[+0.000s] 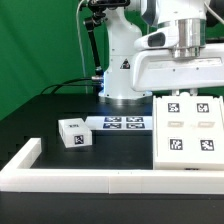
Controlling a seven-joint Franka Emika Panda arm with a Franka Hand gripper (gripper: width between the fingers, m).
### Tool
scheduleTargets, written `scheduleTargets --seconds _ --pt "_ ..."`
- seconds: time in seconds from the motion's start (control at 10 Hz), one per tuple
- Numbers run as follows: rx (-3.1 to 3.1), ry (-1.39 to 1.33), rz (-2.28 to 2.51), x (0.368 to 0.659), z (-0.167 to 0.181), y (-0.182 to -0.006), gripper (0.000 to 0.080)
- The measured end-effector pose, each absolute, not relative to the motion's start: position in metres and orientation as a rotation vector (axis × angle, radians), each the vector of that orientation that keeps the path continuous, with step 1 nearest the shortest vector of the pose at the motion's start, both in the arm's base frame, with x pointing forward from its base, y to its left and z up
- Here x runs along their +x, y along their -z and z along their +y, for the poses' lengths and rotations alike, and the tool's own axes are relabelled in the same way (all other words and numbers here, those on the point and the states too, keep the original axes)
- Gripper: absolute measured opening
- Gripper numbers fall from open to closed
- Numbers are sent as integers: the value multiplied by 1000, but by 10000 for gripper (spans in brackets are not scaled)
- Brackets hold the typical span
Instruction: Assemble cabinet
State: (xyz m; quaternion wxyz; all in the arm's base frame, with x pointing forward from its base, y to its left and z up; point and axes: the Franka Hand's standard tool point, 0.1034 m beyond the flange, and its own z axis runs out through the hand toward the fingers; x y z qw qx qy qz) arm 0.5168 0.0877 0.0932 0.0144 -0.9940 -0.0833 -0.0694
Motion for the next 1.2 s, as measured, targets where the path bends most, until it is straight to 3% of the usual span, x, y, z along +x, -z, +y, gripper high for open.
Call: scheduleTargets --seconds 0.6,0.8,1.2 --pt "-3097 179 -260 517 88 -94 5" --pt "-3099 142 -256 533 88 -115 5" --pt "-3100 99 -257 543 88 -129 5"
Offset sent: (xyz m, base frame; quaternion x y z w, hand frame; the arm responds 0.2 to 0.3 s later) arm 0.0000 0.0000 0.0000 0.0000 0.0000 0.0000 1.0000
